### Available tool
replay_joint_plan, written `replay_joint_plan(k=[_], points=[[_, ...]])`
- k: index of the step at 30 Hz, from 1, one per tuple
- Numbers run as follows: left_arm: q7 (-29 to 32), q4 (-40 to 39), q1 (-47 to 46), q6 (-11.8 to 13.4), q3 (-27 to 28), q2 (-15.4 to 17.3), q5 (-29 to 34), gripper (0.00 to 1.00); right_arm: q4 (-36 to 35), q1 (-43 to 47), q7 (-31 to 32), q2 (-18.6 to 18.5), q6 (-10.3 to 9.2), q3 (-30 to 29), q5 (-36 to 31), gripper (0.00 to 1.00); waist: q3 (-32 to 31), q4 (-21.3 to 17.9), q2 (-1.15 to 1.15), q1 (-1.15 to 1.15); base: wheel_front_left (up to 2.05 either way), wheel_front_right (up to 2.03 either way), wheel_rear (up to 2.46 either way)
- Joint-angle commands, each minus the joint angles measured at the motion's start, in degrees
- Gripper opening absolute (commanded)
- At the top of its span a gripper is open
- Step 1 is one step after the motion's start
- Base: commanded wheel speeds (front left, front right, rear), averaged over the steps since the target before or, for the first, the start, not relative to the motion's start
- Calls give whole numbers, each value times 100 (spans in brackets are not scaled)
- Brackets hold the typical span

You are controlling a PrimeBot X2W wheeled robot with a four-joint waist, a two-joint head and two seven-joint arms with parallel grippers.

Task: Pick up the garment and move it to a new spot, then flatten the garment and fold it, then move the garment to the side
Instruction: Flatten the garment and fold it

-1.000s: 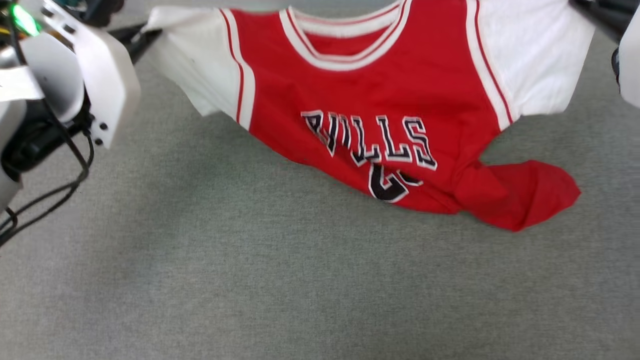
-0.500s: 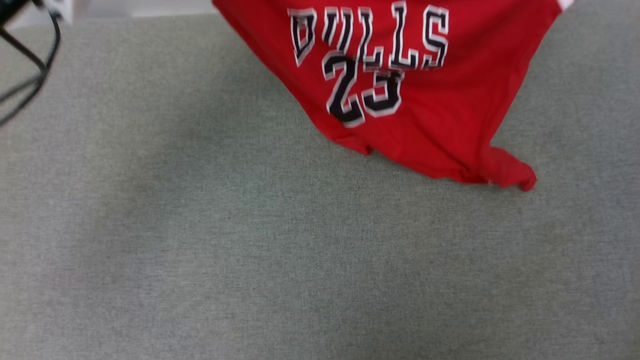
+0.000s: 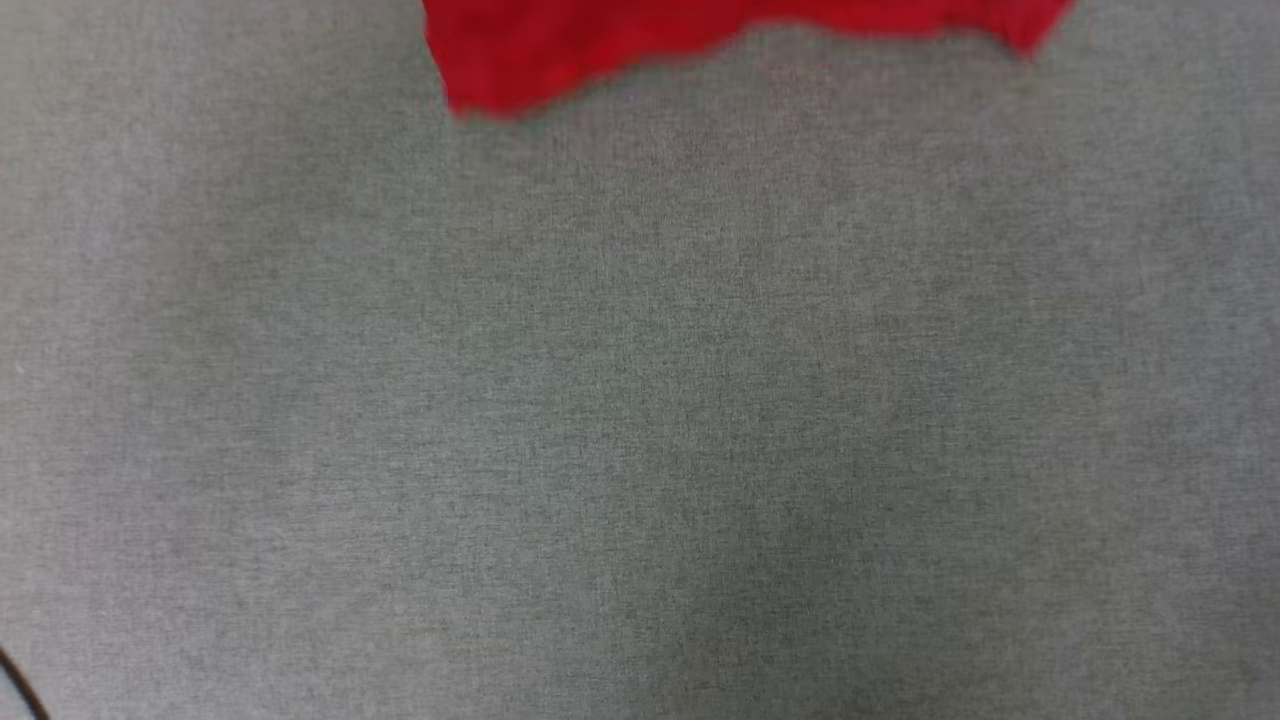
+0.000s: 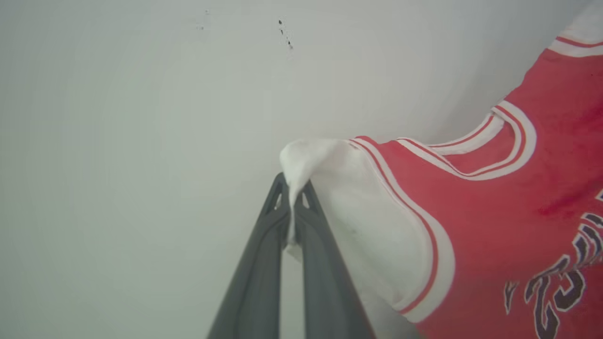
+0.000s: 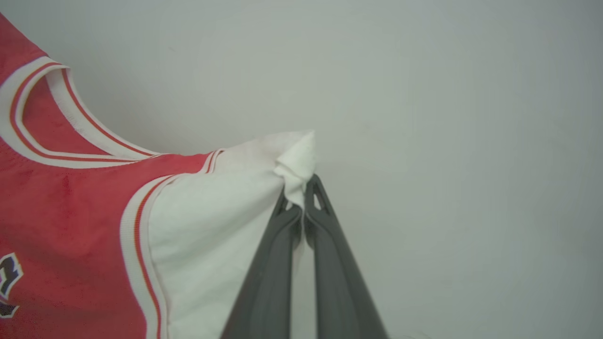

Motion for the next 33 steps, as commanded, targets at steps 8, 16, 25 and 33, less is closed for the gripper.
replay_joint_plan(k=[8, 16, 25, 33], points=[[-567, 807, -820, -85, 110, -293, -38, 0, 585, -791, -397, 450, -4, 53, -168, 0, 277, 20, 0, 0, 0, 0, 0], [-960, 1337, -550, -126, -221, -409, -143, 0, 968, -465, -873, 696, -4, 455, 28, 0, 486, 49, 0, 0, 0, 0, 0], [-1675, 1303, 677, -128, -696, -184, -532, 0, 975, 701, -1486, 854, -4, 1005, 688, 0, 318, -101, 0, 0, 0, 0, 0], [-2301, 913, 2669, 66, -885, 64, -866, 0, 529, 2161, -2016, 620, -5, 1642, 1292, 0, -124, -141, 0, 0, 0, 0, 0]])
